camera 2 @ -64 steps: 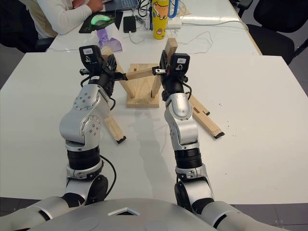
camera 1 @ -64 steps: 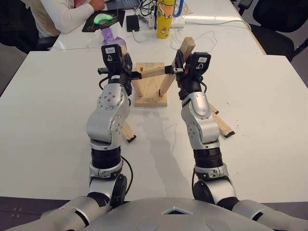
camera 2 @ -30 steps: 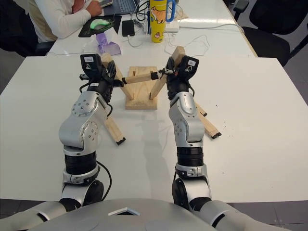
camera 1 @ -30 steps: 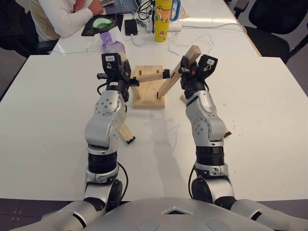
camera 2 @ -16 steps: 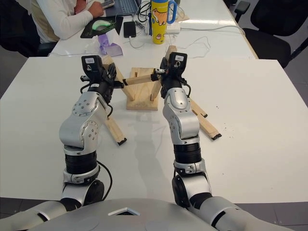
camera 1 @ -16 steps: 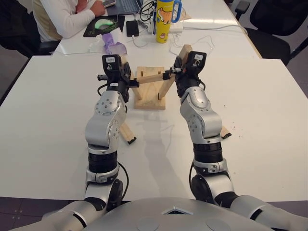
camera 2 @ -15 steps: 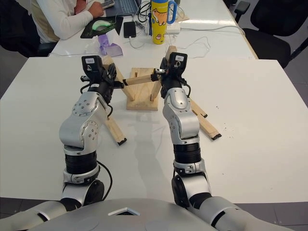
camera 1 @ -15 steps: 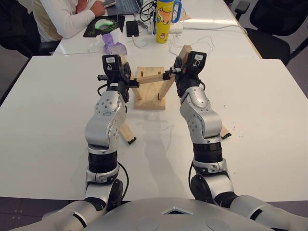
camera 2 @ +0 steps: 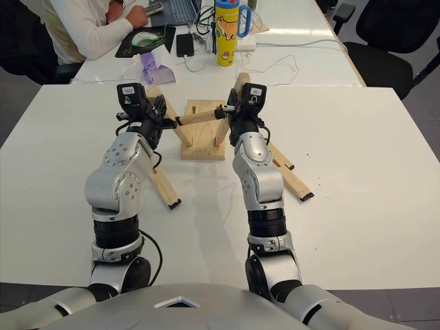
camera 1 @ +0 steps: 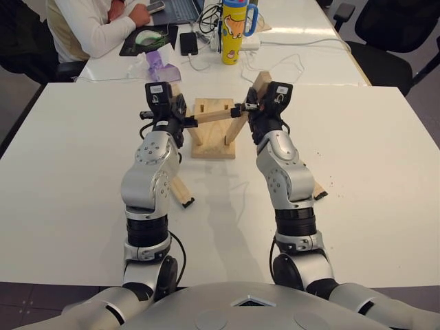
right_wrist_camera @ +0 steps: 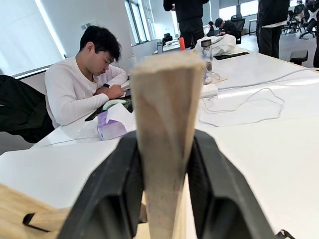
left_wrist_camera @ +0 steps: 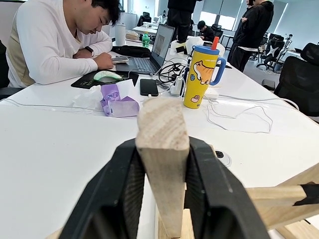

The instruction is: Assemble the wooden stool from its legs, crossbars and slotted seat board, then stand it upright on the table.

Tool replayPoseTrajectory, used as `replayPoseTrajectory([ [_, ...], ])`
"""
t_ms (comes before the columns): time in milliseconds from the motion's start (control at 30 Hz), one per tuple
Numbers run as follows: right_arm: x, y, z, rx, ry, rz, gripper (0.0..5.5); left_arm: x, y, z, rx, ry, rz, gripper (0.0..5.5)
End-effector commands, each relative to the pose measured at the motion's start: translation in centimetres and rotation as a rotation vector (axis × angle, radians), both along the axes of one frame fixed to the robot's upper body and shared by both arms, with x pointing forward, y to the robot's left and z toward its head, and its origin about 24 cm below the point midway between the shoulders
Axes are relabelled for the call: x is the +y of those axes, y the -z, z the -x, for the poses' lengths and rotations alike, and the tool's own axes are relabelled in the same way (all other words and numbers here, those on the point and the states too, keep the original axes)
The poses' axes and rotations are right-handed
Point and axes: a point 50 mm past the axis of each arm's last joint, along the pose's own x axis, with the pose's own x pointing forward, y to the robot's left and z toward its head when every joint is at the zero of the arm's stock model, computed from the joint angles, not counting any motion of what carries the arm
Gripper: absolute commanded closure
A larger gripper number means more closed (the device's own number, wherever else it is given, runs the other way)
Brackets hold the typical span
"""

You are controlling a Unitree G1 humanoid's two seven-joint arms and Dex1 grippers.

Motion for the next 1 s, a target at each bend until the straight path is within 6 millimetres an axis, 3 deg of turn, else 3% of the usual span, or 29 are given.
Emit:
replayPoseTrajectory([
  [33, 1.3, 1.4, 0.6, 0.043, -0.090, 0.035, 4.46, -0.2, 2.1, 0.0, 0.121, 0.018, -0.022, 4.45],
  [700, 1.4, 1.3, 0.7, 0.019, -0.089, 0.041, 4.46, 0.2, 4.5, -0.7, 0.193, -0.025, -0.108, 4.45],
  [1000, 0.6, 2.2, 0.4, 0.089, -0.053, -0.006, 4.46, -0.2, 4.5, 0.7, 0.150, 0.069, -0.218, 4.44],
])
